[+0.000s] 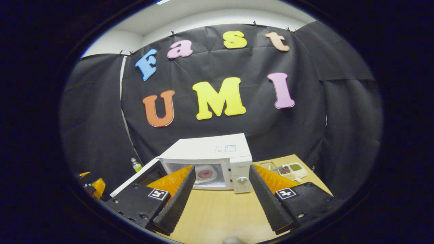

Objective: Open the microwave oven with the left hand, put the food in, and close the microwave oven.

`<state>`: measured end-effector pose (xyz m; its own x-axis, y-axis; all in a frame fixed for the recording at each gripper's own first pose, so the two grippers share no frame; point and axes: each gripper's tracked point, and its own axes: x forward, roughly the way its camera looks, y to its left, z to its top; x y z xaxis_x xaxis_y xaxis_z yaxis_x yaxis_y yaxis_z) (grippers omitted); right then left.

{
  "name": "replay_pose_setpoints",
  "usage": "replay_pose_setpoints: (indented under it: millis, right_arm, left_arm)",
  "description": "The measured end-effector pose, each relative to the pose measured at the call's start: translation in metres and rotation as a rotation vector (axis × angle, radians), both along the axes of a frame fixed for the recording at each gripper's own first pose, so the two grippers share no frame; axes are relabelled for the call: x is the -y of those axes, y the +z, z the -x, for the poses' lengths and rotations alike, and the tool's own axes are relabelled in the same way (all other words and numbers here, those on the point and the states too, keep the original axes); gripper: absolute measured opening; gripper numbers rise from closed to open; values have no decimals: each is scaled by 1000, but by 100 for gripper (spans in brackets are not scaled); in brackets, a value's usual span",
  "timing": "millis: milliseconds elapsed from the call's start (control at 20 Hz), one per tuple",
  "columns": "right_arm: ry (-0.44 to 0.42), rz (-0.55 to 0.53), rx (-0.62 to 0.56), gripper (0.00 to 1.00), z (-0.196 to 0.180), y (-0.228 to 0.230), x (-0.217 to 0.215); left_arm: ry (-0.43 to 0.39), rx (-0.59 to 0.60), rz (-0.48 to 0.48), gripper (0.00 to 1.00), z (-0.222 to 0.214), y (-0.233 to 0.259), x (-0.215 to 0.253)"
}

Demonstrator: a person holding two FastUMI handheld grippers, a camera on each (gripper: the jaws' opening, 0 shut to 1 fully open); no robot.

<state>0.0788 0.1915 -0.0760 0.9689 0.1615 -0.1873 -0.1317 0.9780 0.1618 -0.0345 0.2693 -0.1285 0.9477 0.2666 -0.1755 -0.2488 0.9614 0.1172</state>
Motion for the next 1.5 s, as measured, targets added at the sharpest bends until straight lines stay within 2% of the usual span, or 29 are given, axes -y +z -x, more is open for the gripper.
replay_pose_setpoints:
  millis: [50, 100, 150, 200, 250, 400, 550, 600, 700, 750, 800, 850, 900, 1150, 1400, 1450, 1500]
  right_arm:
    - [-2, 14, -3, 90, 8, 4, 7]
    - [-14, 27, -10, 100, 16, 7, 16]
    - [-26, 31, -7, 100, 22, 13, 25]
    - [-38, 33, 1, 91, 26, 19, 32]
    - [-55, 35, 0, 100, 30, 21, 39]
    - [-73, 17, -30, 100, 37, 18, 52]
    - [-87, 1, -40, 100, 44, 23, 57]
    - [-87, 0, -45, 100, 45, 21, 56]
    - [-80, -2, -61, 100, 48, 19, 55]
    - [-80, -3, -62, 100, 48, 20, 56]
    - [-85, -2, -62, 91, 49, 21, 58]
    - [-88, -4, -64, 91, 50, 22, 59]
    - [-88, -6, -69, 100, 49, 21, 60]
    - [-98, -17, -118, 100, 51, 14, 64]
    - [-134, -28, -130, 100, 56, 12, 75]
    - [-141, -37, -130, 100, 57, 12, 77]
    - [-153, -45, -128, 100, 58, 13, 80]
  left_arm:
    - [28, -9, 17, 95, 0, -7, -10]
    - [57, -21, 32, 95, 3, -13, -22]
    - [79, -22, 39, 95, 7, -19, -32]
    - [103, -22, 44, 95, 9, -23, -42]
    - [121, -24, 42, 95, 11, -26, -50]
    - [158, -41, 35, 95, 13, -41, -68]
    - [139, -46, 47, 92, 13, -44, -65]
    - [99, -46, 58, 81, 10, -44, -54]
    - [115, -25, 46, 2, 5, -49, -62]
    - [103, -29, 47, 2, 7, -51, -60]
    - [96, -23, 34, 1, 5, -51, -59]
    - [96, -38, 25, 2, 2, -57, -61]
    - [95, -41, 29, 2, 1, -63, -63]
    - [78, -102, 71, 2, -8, -103, -59]
    - [2, -119, 43, 1, -12, -112, -34]
    - [-10, -122, 44, 11, -14, -114, -31]
    - [-23, -121, 54, 0, -14, -115, -26]
